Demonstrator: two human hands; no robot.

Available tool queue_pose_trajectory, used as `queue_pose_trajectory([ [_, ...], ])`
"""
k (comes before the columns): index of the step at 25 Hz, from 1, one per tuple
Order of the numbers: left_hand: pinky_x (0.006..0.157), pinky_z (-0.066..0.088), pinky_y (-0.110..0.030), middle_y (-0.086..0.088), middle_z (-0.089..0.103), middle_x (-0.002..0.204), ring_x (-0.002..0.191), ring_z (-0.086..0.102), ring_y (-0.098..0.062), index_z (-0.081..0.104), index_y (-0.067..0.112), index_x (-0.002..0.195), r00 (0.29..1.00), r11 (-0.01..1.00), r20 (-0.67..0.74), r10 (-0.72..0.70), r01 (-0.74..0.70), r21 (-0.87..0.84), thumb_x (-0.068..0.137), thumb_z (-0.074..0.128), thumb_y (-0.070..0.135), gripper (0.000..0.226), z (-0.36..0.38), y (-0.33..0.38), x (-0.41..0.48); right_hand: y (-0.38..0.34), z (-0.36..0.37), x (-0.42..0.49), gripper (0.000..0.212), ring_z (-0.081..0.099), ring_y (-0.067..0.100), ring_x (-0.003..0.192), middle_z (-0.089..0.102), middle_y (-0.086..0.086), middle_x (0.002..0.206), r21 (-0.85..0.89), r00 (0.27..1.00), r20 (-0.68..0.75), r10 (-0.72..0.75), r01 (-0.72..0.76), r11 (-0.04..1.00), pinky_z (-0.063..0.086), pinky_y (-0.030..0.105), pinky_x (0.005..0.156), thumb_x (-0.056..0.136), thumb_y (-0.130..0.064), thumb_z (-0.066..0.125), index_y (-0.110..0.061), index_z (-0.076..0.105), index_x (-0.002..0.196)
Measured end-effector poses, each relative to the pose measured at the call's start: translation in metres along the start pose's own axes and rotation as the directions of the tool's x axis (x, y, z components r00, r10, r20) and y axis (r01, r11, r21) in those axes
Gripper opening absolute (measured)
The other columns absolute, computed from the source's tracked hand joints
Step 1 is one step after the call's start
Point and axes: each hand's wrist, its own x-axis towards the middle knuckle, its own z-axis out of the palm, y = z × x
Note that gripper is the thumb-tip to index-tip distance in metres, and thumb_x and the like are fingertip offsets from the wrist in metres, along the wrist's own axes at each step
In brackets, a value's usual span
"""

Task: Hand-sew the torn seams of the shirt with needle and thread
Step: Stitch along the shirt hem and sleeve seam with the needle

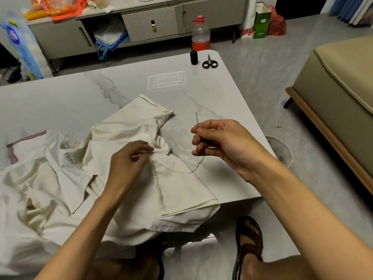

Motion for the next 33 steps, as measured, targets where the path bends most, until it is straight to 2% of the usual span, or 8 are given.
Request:
queue_pose_trajectory([
  [4, 0.071, 0.043, -0.006, 0.011, 0.074, 0.085, 0.079, 0.066, -0.002, 0.077, 0.026, 0.093, 0.983, 0.985, 0.096, -0.156, 0.162, -0.055, 0.087, 0.075, 0.017, 0.011, 0.001, 0.008, -0.010, 0.012, 0.009, 0.011, 0.015, 0.060, 0.015, 0.060, 0.067, 0.005, 0.070, -0.152, 0.997, -0.050, -0.055, 0.047, 0.987, 0.059, 0.034, 0.073, 0.097, -0.003, 0.052, -0.002, 0.067, 0.095],
  [9, 0.069, 0.046, -0.016, 0.015, 0.066, 0.065, 0.067, 0.061, -0.008, 0.078, 0.024, 0.089, 0.967, 0.970, 0.154, -0.204, 0.221, -0.104, 0.078, 0.081, 0.007, 0.020, -0.002, 0.004, -0.002, 0.027, 0.028, 0.026, 0.016, 0.060, 0.018, 0.058, 0.067, 0.008, 0.069, -0.287, 0.995, -0.055, -0.088, 0.068, 0.956, 0.054, 0.024, 0.059, 0.094, 0.000, 0.052, -0.001, 0.068, 0.095],
  [13, 0.076, 0.057, -0.024, 0.013, 0.073, 0.076, 0.077, 0.069, -0.004, 0.077, 0.014, 0.092, 0.963, 0.922, 0.154, -0.219, 0.256, -0.292, 0.074, 0.082, -0.002, 0.024, -0.007, 0.011, 0.000, 0.035, 0.036, 0.036, 0.019, 0.063, 0.016, 0.057, 0.068, 0.004, 0.065, -0.468, 0.988, -0.002, -0.153, 0.134, 0.873, 0.053, 0.025, 0.064, 0.091, -0.002, 0.053, -0.010, 0.071, 0.091],
  [17, 0.077, 0.057, -0.020, 0.005, 0.077, 0.089, 0.081, 0.073, -0.004, 0.076, 0.013, 0.095, 0.958, 0.895, 0.175, -0.227, 0.276, -0.351, 0.072, 0.083, -0.004, 0.029, -0.011, 0.010, 0.000, 0.042, 0.042, 0.040, 0.025, 0.057, 0.003, 0.053, 0.063, -0.004, 0.056, -0.705, 0.967, 0.113, -0.229, 0.241, 0.667, 0.041, 0.012, 0.059, 0.090, -0.009, 0.055, -0.023, 0.075, 0.097],
  [20, 0.078, 0.057, -0.020, 0.004, 0.078, 0.096, 0.088, 0.073, -0.003, 0.076, 0.013, 0.099, 0.953, 0.883, 0.212, -0.217, 0.284, -0.375, 0.071, 0.083, -0.005, 0.033, -0.015, 0.009, 0.002, 0.048, 0.047, 0.041, 0.029, 0.055, -0.005, 0.056, 0.055, -0.018, 0.049, -0.786, 0.958, 0.201, -0.205, 0.283, 0.551, 0.037, 0.009, 0.056, 0.093, -0.011, 0.055, -0.024, 0.074, 0.111],
  [24, 0.073, 0.056, -0.017, -0.001, 0.078, 0.100, 0.092, 0.073, -0.004, 0.075, 0.009, 0.103, 0.945, 0.860, 0.247, -0.213, 0.301, -0.413, 0.070, 0.081, -0.010, 0.039, -0.018, 0.009, 0.004, 0.051, 0.049, 0.043, 0.031, 0.052, -0.016, 0.055, 0.046, -0.040, 0.047, -0.810, 0.954, 0.249, -0.168, 0.300, 0.504, 0.036, 0.006, 0.056, 0.095, -0.011, 0.054, -0.023, 0.073, 0.116],
  [29, 0.076, 0.060, -0.026, -0.006, 0.077, 0.102, 0.090, 0.075, -0.015, 0.075, 0.010, 0.104, 0.942, 0.857, 0.263, -0.206, 0.304, -0.417, 0.069, 0.082, -0.011, 0.041, -0.018, 0.008, 0.004, 0.053, 0.051, 0.045, 0.030, 0.051, -0.019, 0.057, 0.044, -0.043, 0.047, -0.808, 0.950, 0.253, -0.184, 0.312, 0.500, 0.036, 0.004, 0.058, 0.095, -0.011, 0.055, -0.023, 0.073, 0.117],
  [33, 0.076, 0.060, -0.026, -0.005, 0.077, 0.102, 0.091, 0.075, -0.016, 0.075, 0.012, 0.104, 0.939, 0.860, 0.276, -0.207, 0.309, -0.407, 0.069, 0.083, -0.009, 0.041, -0.018, 0.008, 0.004, 0.053, 0.051, 0.044, 0.031, 0.050, -0.021, 0.058, 0.042, -0.045, 0.047, -0.809, 0.945, 0.267, -0.189, 0.326, 0.490, 0.036, 0.004, 0.059, 0.095, -0.010, 0.055, -0.022, 0.072, 0.117],
])
